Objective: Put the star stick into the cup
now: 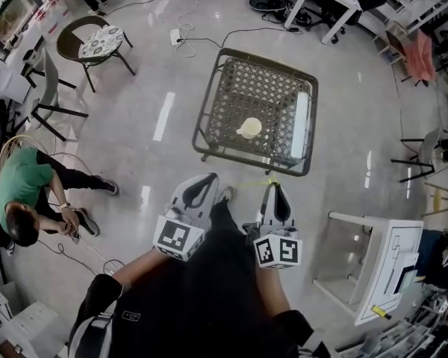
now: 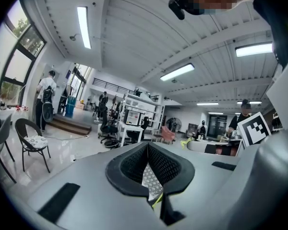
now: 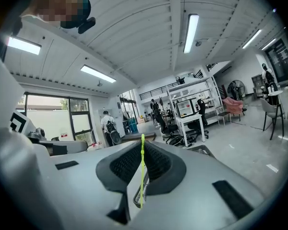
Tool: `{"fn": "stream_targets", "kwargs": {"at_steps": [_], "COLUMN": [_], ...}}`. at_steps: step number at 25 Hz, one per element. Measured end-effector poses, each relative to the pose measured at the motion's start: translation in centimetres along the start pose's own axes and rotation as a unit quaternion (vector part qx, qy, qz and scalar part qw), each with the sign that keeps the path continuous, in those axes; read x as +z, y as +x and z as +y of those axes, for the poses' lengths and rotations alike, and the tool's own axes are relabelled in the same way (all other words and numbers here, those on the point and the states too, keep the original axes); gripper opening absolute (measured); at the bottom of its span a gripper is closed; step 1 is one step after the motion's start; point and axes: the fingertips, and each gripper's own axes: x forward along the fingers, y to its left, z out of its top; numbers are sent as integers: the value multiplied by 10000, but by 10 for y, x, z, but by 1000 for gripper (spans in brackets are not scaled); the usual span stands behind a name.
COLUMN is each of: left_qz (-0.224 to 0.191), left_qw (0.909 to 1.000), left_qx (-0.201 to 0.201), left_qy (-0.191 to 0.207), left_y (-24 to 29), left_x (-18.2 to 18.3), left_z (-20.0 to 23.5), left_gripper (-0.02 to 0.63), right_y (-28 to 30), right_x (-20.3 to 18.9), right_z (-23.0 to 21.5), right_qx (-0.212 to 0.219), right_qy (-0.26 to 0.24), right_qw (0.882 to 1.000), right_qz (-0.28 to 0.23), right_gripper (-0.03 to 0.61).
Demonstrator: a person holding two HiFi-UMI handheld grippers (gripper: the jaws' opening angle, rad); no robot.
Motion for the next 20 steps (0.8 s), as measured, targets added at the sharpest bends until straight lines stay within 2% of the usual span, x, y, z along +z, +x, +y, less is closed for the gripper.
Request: {"fn": "stream_targets", "kwargs": {"at_steps": [11,16,20], "left_qz": [241,233,298], "left_qw": [9994,9988,9984], "left_qx": [238,414,481], "left_qy": [-59,-71,-80], "left_y": [113,142,155], "left_x": [5,10,13], "left_z": [20,26,37], "left_gripper": [17,17,17], "right_y": [105,141,170], "right_x": [8,3,-7], "right_z": [-66,-85,-95], "right_qx": [272,469,439], "right_qy": [-9,-56,-81], "right_qw": [9994,9983,9979], "right_qz": [230,345,471], "right_gripper": [20,20,20]}}
